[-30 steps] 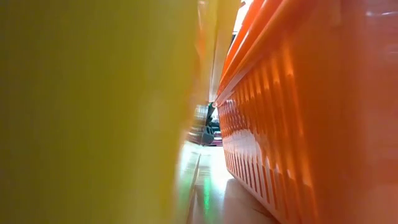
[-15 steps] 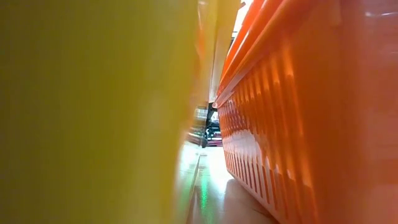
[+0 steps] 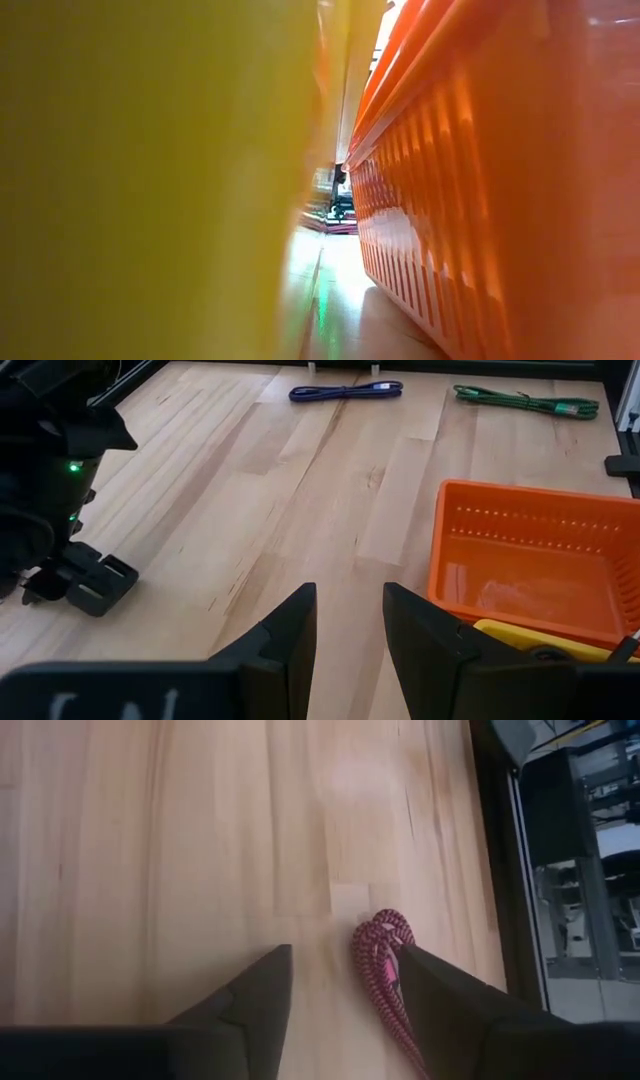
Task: Pick & Place USB Port
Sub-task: Put the black and pink charger cable into the orange bin
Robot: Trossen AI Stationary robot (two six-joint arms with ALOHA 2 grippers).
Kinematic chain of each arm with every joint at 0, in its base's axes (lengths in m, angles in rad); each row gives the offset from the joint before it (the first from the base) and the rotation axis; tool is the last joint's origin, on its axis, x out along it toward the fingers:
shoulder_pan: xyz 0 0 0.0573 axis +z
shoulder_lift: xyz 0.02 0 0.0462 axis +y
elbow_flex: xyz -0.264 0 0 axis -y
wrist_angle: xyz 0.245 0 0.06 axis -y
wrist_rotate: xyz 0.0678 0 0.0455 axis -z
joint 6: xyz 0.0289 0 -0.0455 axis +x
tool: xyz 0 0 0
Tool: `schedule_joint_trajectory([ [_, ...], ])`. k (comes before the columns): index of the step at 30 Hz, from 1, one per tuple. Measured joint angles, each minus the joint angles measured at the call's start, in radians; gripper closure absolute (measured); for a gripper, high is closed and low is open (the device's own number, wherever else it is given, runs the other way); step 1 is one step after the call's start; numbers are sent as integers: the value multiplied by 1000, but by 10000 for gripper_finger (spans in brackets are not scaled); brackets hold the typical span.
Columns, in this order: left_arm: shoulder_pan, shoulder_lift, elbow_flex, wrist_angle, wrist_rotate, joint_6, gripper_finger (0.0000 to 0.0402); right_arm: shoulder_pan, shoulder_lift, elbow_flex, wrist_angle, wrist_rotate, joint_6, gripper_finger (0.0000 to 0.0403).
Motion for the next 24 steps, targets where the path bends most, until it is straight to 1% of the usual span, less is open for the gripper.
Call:
schedule_joint_trajectory([
  [4,0,0,0,0,0,0,280,0,1,0,0,1,-4,236],
  [6,0,0,0,0,0,-1,280,0,1,0,2,3,-17,258],
  [9,0,0,0,0,0,-2,280,-1,1,0,-3,-1,6,318],
  [11,0,0,0,0,0,-2,280,2,-13,-2,-49,-42,37,365],
  [12,0,0,0,0,0,-5,280,9,-25,-5,-96,-68,49,383],
  [13,0,0,0,1,0,-9,280,21,-42,-7,-130,-90,63,392],
  [14,0,0,0,1,-1,-10,280,35,-67,-8,-168,-129,83,393],
  [15,1,0,0,2,-7,-9,280,52,-93,-8,-191,-143,102,386],
  [17,8,0,0,0,-21,-2,280,79,-152,-5,-223,-164,129,361],
  [22,67,0,0,-18,-24,36,280,116,-284,-5,-361,-154,196,294],
  [24,114,0,2,-82,25,39,280,128,-348,-5,-442,-154,243,272],
])
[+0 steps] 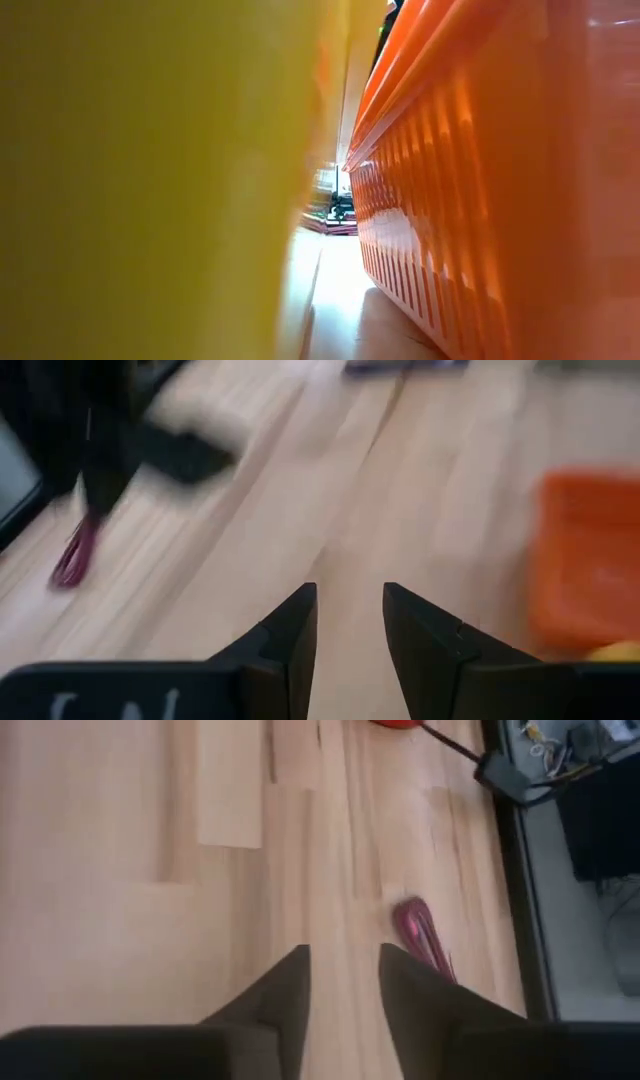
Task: Pick & Place USB Port
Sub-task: Put the black and pink charger cable into the orange bin
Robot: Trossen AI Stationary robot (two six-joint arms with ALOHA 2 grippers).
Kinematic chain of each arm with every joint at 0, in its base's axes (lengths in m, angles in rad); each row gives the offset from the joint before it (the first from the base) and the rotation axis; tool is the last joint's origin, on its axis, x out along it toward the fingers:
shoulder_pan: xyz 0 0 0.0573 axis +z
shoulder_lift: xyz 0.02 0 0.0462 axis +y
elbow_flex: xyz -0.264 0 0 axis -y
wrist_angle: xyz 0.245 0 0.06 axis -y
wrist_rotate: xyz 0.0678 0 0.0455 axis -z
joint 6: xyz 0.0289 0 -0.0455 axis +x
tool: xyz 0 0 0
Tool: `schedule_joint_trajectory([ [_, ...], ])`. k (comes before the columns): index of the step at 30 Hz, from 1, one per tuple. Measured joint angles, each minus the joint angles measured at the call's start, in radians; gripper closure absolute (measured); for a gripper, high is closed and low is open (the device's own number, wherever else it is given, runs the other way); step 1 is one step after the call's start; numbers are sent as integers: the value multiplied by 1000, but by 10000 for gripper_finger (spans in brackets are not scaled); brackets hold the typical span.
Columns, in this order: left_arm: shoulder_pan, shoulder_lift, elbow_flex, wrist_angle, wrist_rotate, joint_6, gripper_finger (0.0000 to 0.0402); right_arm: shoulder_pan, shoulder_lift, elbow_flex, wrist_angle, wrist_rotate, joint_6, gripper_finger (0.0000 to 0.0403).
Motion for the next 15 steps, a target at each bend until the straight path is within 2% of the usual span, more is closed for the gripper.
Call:
schedule_joint_trajectory([
  [3,78,0,0,-119,66,-5,280,19,-78,-2,-137,-4,97,247],
  [6,146,0,-1,-204,64,-1,280,45,-162,-49,-211,-3,156,235],
  [10,254,0,-1,-214,64,67,280,111,-301,-169,-181,-36,196,233],
  [15,426,0,-1,-165,145,194,280,213,-484,-339,-50,-45,255,241],
])
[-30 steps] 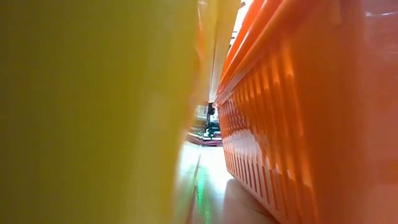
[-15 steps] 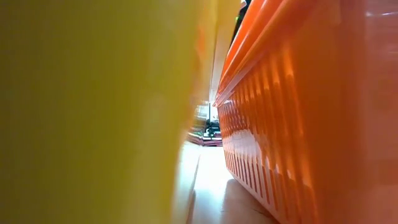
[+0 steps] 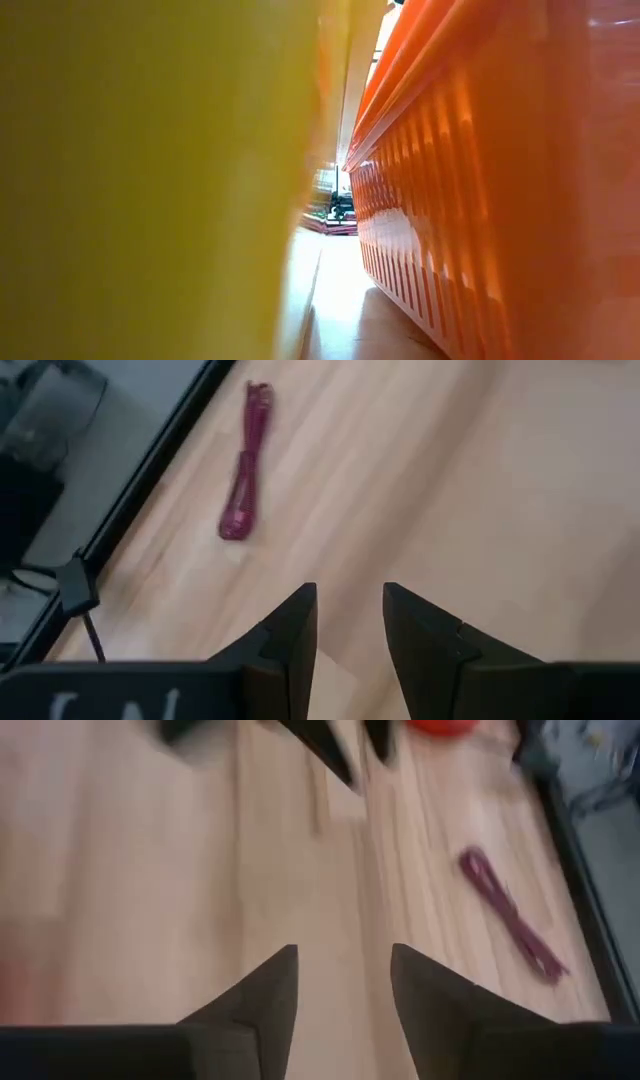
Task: Pick & Place USB Port
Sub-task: Put the black and pink charger cable into the orange bin
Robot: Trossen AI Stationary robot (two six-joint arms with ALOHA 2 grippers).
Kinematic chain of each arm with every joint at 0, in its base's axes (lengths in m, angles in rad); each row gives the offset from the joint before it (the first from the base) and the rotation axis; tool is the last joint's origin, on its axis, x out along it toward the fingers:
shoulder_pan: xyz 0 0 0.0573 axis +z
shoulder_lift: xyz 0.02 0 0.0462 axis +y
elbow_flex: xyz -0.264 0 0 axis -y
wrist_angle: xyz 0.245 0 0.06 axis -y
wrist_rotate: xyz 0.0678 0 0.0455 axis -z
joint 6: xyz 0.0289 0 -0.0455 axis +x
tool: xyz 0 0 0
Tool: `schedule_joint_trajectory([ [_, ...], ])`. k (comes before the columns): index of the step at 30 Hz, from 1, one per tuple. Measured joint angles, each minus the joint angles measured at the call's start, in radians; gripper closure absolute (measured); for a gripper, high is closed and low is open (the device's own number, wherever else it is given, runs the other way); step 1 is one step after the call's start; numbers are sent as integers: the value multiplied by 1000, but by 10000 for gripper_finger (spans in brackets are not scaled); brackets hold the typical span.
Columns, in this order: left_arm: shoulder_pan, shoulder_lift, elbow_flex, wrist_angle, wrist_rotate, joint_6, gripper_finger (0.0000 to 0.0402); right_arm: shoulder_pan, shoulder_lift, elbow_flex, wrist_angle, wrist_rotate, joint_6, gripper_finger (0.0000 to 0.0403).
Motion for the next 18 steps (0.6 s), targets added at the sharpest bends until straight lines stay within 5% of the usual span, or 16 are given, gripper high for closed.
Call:
schedule_joint_trajectory([
  [8,256,0,0,194,240,128,280,136,-209,-185,193,4,46,254],
  [18,455,106,0,321,404,43,280,246,-249,-212,208,106,43,259],
])
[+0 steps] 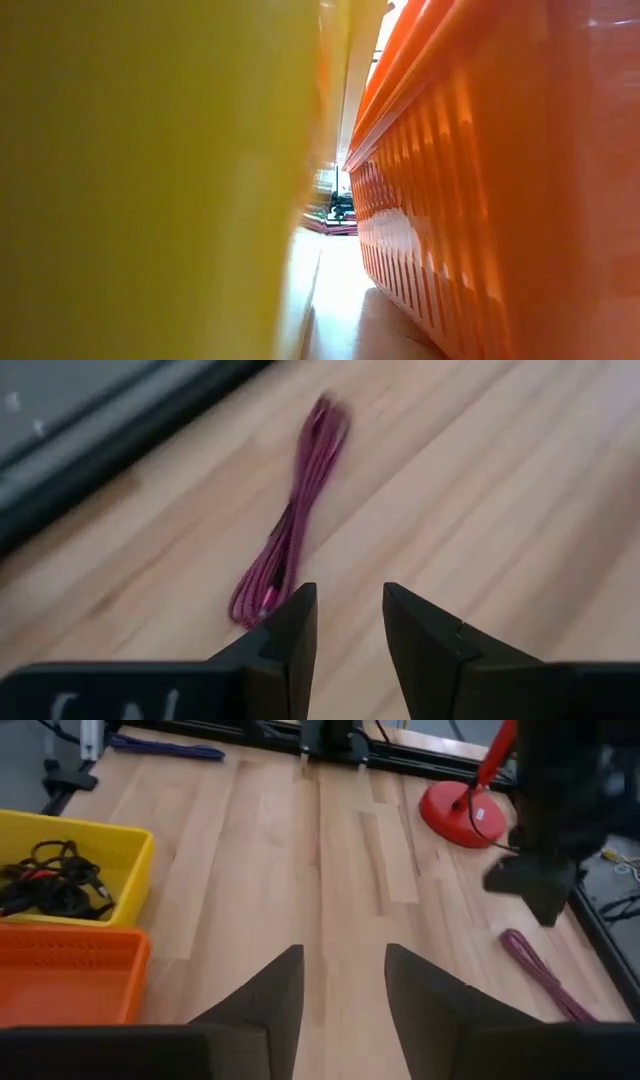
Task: Pick & Place USB Port
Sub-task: Put the black and pink charger cable into the orange bin
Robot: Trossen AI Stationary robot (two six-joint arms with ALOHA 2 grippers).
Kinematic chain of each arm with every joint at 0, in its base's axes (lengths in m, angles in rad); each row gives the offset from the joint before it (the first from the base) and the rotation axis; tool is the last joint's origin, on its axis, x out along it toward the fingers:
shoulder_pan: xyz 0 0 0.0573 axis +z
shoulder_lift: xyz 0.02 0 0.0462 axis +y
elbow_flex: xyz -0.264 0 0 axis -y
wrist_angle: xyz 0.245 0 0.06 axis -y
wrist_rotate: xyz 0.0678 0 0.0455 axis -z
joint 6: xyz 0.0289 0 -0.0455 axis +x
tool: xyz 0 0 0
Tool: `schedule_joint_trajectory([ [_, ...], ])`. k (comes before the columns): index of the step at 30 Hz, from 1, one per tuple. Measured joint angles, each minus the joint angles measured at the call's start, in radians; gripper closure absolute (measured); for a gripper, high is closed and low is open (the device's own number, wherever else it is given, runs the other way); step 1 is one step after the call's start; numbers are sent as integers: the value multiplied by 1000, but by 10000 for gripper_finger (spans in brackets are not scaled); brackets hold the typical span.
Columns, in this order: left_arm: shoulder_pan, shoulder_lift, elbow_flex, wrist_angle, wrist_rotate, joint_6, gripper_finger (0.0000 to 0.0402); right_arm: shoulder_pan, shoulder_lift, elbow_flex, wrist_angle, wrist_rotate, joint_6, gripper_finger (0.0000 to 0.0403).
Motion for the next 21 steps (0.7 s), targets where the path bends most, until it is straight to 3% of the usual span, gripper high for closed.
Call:
schedule_joint_trajectory([
  [9,60,121,0,-2,18,-62,280,53,0,0,11,0,8,259],
  [21,118,122,16,5,75,-81,269,58,0,0,19,26,7,259],
])
